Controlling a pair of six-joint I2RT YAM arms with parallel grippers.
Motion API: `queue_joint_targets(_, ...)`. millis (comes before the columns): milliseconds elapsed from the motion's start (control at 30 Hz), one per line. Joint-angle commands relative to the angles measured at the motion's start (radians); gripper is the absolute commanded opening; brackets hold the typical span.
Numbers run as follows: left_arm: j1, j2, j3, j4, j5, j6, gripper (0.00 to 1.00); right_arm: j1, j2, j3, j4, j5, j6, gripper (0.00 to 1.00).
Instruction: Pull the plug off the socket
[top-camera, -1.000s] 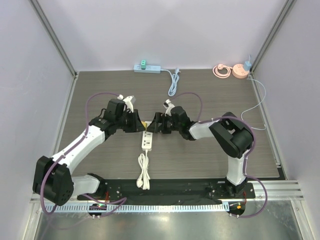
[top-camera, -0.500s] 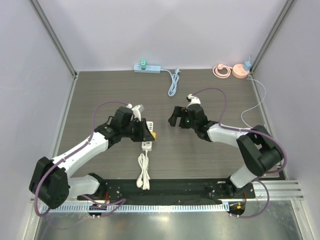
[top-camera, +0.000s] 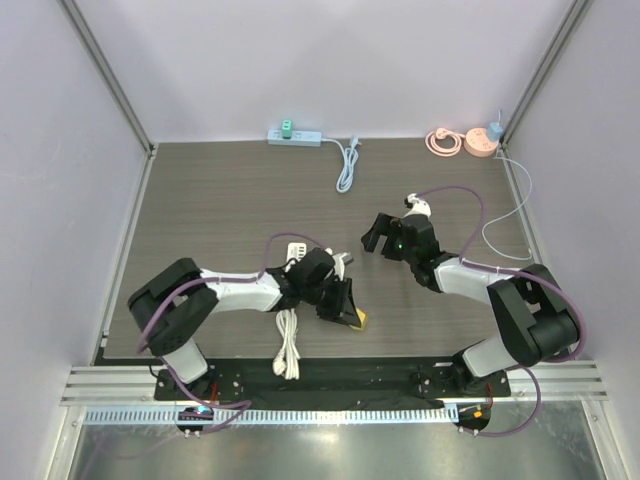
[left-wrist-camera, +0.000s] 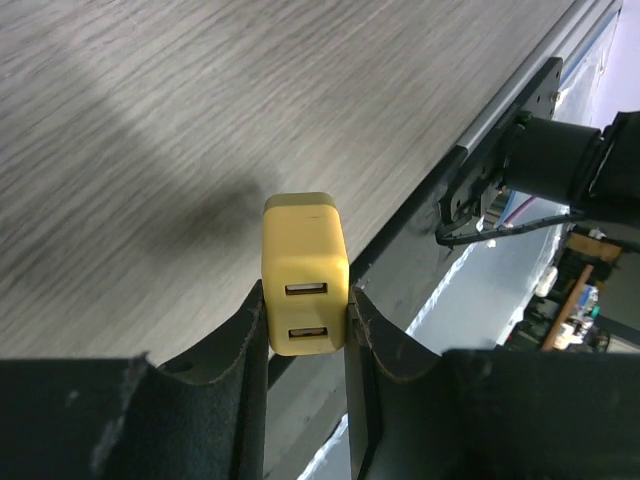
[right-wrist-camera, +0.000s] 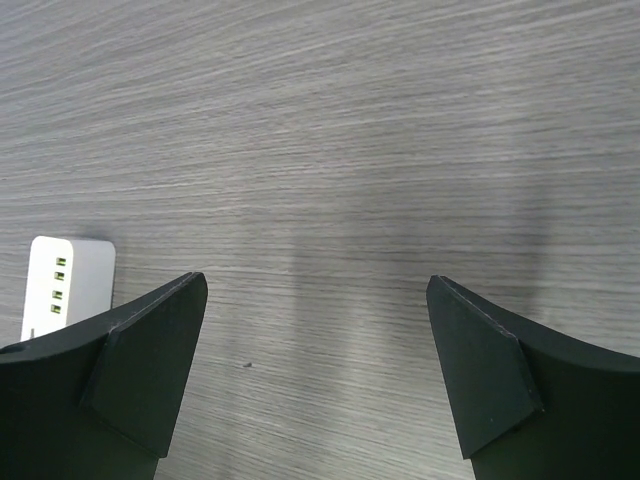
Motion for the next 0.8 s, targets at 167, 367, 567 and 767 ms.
queue_joint_targets(167,-0.011,0.049,0.053,0.197,0.073,-0.069,0.15,-0.007,-0.019,-0.002,0.096,-0.036,0.018,0.97)
queue_joint_targets(367,-0.017,0.025,0.046,0.16,0.048,-0.045,0.52,-0.011,-0.014,-0.002,0.096,-0.037,0.01,0.97)
queue_joint_targets(567,-0.017,-0.012,0.084,0.026,-0.006,0.017,0.61,-0.011,-0.016,-0.005,0.096,-0.034,0.009,0.97)
queue_joint_targets(767,-0.017,-0.161,0.135,-0.271,-0.277,0.104,0.6,-0.011,-0.011,-0.005,0.099,-0.041,0.01,0.97)
